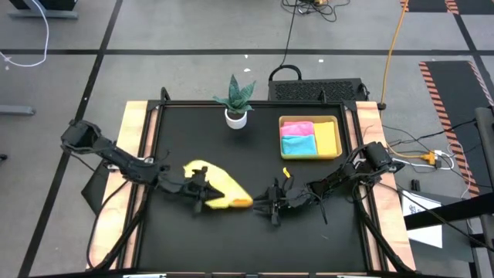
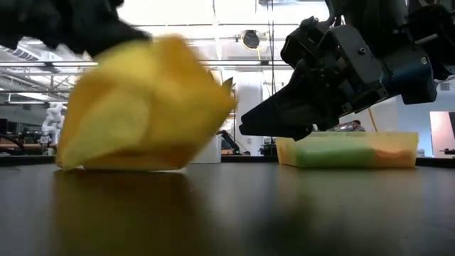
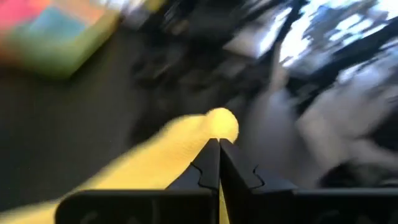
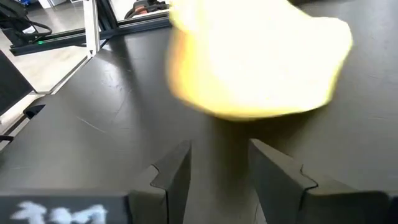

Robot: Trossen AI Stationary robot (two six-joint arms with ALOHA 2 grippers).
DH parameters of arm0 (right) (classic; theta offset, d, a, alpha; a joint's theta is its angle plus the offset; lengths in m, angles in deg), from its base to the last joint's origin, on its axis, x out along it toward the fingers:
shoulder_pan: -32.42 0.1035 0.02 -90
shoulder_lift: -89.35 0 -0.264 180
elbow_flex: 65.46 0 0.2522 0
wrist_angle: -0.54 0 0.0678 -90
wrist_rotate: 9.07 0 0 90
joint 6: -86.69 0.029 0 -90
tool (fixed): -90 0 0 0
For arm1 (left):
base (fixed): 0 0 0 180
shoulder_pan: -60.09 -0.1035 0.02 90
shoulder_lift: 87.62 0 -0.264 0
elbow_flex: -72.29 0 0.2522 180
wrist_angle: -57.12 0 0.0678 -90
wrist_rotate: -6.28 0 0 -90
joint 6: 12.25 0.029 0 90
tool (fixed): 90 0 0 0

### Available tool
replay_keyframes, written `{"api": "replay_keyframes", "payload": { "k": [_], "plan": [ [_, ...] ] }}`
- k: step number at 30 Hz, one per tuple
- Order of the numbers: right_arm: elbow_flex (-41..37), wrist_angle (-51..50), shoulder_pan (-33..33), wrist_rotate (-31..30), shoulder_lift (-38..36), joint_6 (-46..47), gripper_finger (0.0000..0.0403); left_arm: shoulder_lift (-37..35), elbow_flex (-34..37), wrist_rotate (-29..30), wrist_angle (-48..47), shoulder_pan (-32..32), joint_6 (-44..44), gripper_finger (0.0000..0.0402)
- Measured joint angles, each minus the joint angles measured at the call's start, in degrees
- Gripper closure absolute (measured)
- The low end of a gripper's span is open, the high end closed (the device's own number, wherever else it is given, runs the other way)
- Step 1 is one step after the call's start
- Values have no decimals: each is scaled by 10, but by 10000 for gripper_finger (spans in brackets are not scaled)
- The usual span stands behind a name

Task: Fold microfiber towels
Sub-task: Fold the yellow microfiber cloth

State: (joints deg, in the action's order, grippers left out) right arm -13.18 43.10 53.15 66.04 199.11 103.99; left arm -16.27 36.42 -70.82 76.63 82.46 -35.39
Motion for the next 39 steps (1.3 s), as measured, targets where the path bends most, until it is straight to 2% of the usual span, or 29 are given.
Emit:
{"api": "replay_keyframes", "payload": {
  "k": [4,8,13,16,19,27,30,32,35,39],
  "plan": [
    [0,0,0,0,0,0,250,-1,-1,-4,76,20,50,399],
    [-1,-40,4,1,-13,0,250,0,-1,51,32,13,65,392],
    [-1,-167,17,-19,-73,25,250,0,0,129,-46,-15,45,397],
    [-1,-209,26,-39,-102,42,250,0,0,123,-40,-38,58,392],
    [-1,-207,34,-48,-115,43,250,0,0,85,-27,-59,81,357],
    [-1,-195,38,-48,-104,45,250,0,0,-9,-18,-88,96,214],
    [-1,-191,38,-48,-97,45,250,0,0,-64,-23,-66,118,190],
    [-1,-189,38,-48,-93,45,250,0,0,-68,-43,-39,130,185],
    [-1,-188,38,-48,-92,45,250,0,0,-38,-78,10,155,184],
    [-1,-181,38,-48,-92,45,250,0,0,35,-121,84,215,183]
  ]
}}
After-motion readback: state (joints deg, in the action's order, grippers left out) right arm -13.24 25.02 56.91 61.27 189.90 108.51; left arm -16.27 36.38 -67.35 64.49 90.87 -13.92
